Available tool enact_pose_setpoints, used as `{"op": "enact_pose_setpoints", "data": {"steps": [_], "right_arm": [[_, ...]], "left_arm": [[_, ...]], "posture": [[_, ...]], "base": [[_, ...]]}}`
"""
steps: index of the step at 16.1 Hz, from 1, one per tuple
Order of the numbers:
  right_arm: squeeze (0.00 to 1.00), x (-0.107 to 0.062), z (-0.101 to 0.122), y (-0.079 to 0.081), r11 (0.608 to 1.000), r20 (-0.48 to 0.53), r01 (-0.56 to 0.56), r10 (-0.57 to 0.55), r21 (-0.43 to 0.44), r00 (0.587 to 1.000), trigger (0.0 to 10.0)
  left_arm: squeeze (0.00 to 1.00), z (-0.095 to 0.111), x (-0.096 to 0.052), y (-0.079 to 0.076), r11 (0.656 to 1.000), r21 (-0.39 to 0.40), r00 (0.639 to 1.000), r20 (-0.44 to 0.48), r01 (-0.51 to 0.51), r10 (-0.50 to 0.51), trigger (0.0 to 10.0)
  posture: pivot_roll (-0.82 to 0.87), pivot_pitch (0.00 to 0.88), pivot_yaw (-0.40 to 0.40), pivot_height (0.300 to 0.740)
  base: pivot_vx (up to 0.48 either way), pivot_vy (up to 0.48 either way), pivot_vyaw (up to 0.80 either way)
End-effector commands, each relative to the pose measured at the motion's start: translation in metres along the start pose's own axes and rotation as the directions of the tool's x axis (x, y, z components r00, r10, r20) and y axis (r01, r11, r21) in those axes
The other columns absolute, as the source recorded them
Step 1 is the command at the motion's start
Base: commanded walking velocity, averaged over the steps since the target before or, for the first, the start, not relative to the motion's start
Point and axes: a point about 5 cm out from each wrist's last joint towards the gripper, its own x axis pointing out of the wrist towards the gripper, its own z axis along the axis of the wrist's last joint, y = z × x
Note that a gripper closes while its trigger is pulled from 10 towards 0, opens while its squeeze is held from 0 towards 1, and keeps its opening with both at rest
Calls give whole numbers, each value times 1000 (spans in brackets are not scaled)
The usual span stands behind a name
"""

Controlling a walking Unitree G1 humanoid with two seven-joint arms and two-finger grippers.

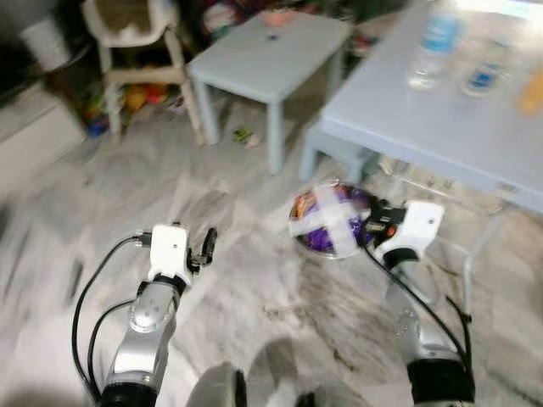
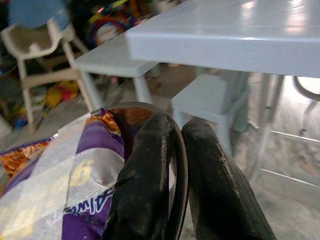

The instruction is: Restocking fridge

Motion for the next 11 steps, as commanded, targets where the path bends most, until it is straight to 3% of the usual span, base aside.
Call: {"op": "enact_pose_setpoints", "data": {"steps": [1,3,8,11], "right_arm": [[0,3,4,12,999,16,-37,36,10,999,10000],[0,3,5,10,999,15,-36,36,5,999,10000],[0,3,4,14,999,13,-48,48,8,999,10000],[0,3,4,15,998,8,-55,55,9,998,10000]], "left_arm": [[0,-3,-2,6,1000,13,1000,-19,-17,17,10000],[0,-3,-1,6,1000,11,1000,-20,-15,16,10000],[0,-3,-2,6,1000,9,1000,-22,-16,16,10000],[0,-7,-4,16,998,-1,997,-40,-64,64,10000]], "posture": [[9,93,52,740],[9,95,51,740],[10,101,51,740],[13,105,50,740]], "base": [[0,-394,800],[0,-298,800],[0,0,800],[0,0,800]]}}
